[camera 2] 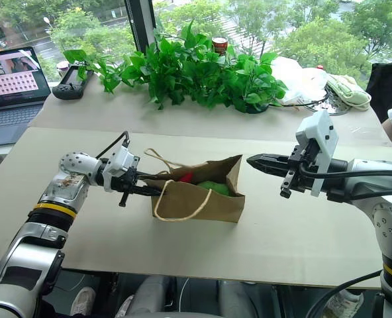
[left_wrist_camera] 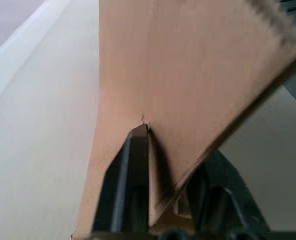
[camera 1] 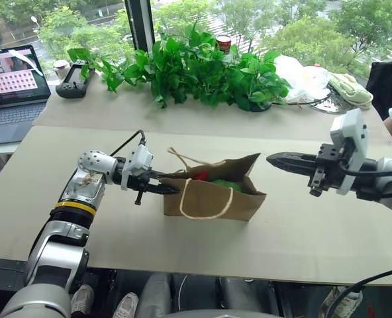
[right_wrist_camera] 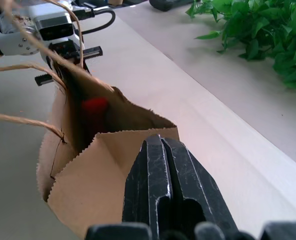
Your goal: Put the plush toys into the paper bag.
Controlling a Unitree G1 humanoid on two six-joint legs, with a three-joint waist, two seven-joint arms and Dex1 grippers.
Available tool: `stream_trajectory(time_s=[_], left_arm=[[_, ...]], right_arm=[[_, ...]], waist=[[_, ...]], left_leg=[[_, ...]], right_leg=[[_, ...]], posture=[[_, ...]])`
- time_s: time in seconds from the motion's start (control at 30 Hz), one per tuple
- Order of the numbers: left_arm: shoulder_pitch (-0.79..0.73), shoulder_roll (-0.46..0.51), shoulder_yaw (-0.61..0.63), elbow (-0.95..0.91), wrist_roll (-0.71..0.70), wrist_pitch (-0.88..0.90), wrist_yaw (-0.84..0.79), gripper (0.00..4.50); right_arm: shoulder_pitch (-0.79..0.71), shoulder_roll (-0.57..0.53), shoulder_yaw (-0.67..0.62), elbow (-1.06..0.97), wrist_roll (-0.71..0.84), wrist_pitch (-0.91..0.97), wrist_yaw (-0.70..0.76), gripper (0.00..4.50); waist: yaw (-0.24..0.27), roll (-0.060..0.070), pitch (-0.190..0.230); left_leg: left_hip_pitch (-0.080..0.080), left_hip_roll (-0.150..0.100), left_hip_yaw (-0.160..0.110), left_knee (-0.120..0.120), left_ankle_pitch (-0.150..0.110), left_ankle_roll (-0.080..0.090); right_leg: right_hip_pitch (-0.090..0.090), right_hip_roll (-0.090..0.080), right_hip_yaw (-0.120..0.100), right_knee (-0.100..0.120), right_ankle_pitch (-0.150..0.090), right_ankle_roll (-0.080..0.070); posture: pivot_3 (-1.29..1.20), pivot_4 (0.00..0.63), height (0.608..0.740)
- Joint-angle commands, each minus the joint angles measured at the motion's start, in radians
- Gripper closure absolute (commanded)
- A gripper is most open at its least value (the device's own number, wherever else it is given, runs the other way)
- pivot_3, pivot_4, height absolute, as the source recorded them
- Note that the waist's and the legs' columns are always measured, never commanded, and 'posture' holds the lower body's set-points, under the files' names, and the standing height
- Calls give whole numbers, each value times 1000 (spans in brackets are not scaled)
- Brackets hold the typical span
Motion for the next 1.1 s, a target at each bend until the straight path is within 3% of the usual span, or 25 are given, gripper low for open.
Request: stream_trajectory(time_s=[0.03,0.1,0.3,0.57,0.77,1.1], left_arm=[[-33,15,19,-15,13,23,-9,1889],[-29,39,29,-43,7,56,-9,1213],[-17,136,98,-211,-65,252,12,1213],[-24,338,259,-470,-311,761,52,1213],[17,424,332,-497,-364,862,66,1213],[22,425,335,-506,-370,858,82,1213]], right_arm=[[-11,-23,-14,-10,-1,-23,-6,4500],[-16,-26,-4,-3,-6,-28,-6,4500],[-12,-65,20,22,-41,-46,11,4500],[19,-117,31,35,-78,-66,52,4500],[12,-118,18,23,-50,-78,96,4500],[-8,-119,48,53,-80,-96,125,4500]], waist=[[0,0,0],[0,0,0],[-3,0,0],[-3,0,0],[-4,0,0],[0,0,0]], left_leg=[[0,0,0,0,0,0],[0,0,0,0,0,0],[0,0,0,0,0,0],[0,1,0,0,0,0],[1,1,0,0,0,0],[1,0,1,0,0,0]], right_leg=[[0,0,0,0,0,0],[0,0,0,0,0,0],[0,0,0,0,0,0],[0,0,0,1,-1,1],[0,0,0,1,-1,1],[0,0,0,1,-1,0]], posture=[[0,150,713],[0,150,713],[0,150,713],[0,150,713],[0,150,713],[0,150,713]])
